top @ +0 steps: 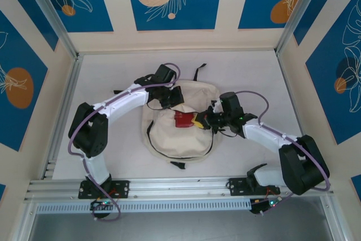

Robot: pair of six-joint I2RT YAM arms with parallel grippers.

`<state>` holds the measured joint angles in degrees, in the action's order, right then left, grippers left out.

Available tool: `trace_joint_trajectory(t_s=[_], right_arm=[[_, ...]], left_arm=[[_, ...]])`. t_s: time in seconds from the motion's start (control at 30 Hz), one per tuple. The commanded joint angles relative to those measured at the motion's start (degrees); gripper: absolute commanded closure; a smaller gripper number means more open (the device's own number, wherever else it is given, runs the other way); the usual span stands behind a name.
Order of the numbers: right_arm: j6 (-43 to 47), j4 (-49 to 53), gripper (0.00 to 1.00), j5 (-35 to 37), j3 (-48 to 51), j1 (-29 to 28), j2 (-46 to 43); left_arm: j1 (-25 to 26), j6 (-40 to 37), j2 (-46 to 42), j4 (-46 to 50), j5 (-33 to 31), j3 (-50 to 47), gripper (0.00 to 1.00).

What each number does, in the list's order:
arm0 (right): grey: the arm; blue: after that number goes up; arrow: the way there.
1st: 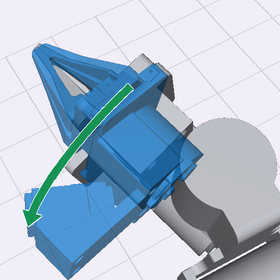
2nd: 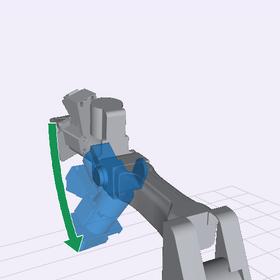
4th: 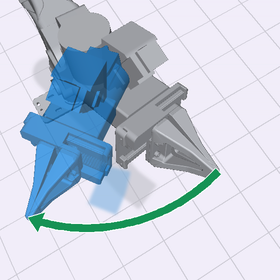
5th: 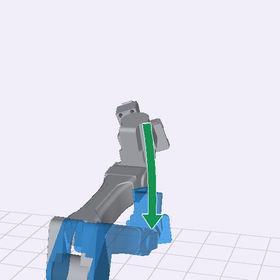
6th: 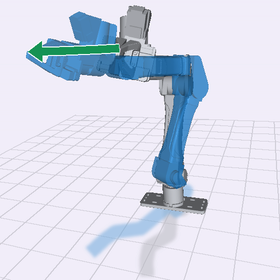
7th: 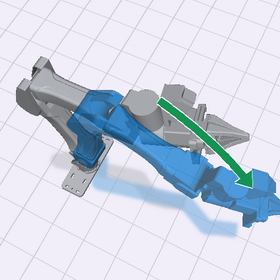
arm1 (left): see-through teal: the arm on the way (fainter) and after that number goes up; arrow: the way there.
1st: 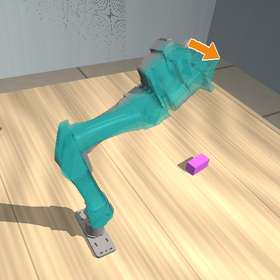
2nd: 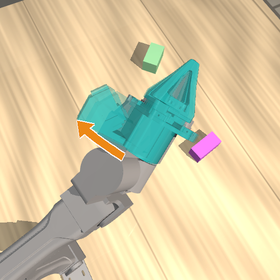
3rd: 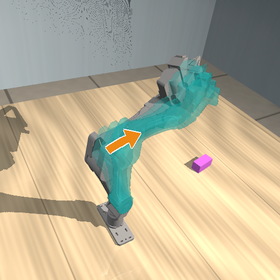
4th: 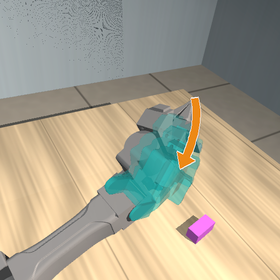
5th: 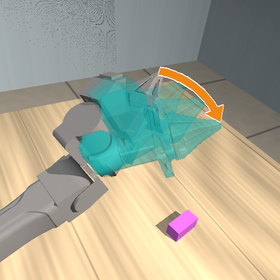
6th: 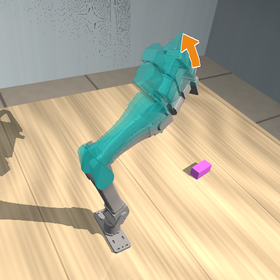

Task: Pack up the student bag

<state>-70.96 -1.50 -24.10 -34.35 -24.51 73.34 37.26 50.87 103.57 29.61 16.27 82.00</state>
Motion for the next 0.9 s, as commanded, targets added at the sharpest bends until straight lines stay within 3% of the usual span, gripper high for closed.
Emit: trace_joint_trajectory(t_s=[0.0,0.47,0.53,0.67,0.77,0.87], right_arm=[[-0.05,-2.84,0.98,3.82,1.67,1.02,-2.49],[1.85,-7.43,0.98,6.02,-2.13,-1.37,4.91],[2.87,-5.78,0.91,4.68,-2.4,-1.41,4.57],[5.32,0.14,0.6,3.71,-3.06,-2.44,4.35],[7.08,2.09,0.52,3.53,-3.07,-3.33,5.02],[7.59,2.31,0.51,2.49,-3.4,-3.35,6.47]], left_arm=[[-0.1,-0.7,-2.43,1.55,1.74,0.26,0.95],[-0.69,-0.78,-1.13,2.57,2.31,1.59,0.94],[-0.69,-0.9,-1.14,2.5,2.3,1.5,0.94],[-0.69,-0.91,-1.0,2.48,2.22,1.41,0.94],[-0.73,-1.0,-0.87,2.39,2.28,1.5,0.94],[-0.76,-0.95,-1.0,2.46,2.29,1.54,0.94]])
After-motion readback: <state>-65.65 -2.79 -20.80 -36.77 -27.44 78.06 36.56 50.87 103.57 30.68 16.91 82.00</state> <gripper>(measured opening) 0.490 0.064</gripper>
